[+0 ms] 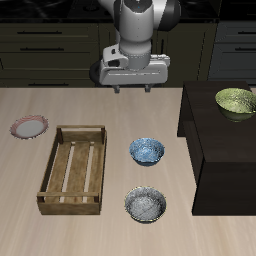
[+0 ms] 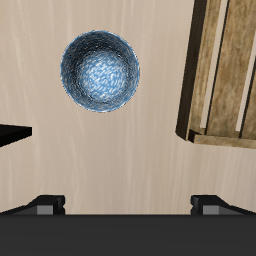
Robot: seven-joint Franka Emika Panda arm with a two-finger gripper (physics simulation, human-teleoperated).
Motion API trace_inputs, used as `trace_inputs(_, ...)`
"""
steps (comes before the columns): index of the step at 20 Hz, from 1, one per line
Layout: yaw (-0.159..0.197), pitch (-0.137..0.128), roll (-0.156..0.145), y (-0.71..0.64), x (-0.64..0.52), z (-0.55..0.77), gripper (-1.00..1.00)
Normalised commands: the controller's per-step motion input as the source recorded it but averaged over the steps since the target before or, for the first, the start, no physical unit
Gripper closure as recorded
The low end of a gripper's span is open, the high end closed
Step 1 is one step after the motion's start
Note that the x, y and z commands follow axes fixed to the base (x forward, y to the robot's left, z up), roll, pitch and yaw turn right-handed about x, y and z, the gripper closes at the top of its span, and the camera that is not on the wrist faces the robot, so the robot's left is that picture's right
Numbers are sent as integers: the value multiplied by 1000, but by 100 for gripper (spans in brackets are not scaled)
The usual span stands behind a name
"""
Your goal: Place the blue bowl on the plate
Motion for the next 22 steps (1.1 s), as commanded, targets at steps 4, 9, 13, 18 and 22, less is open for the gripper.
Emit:
trace_inputs(4, 18, -2, -11, 16, 134, -276, -100)
trace_inputs(9, 14, 16, 0, 36, 61, -256, -100)
trace_inputs(13, -18, -18, -5, -11, 124, -181, -100)
trace_inputs(18, -8, -30, 36, 62, 71, -148, -100)
trace_inputs(22, -16, -13, -5, -9, 99, -101, -100)
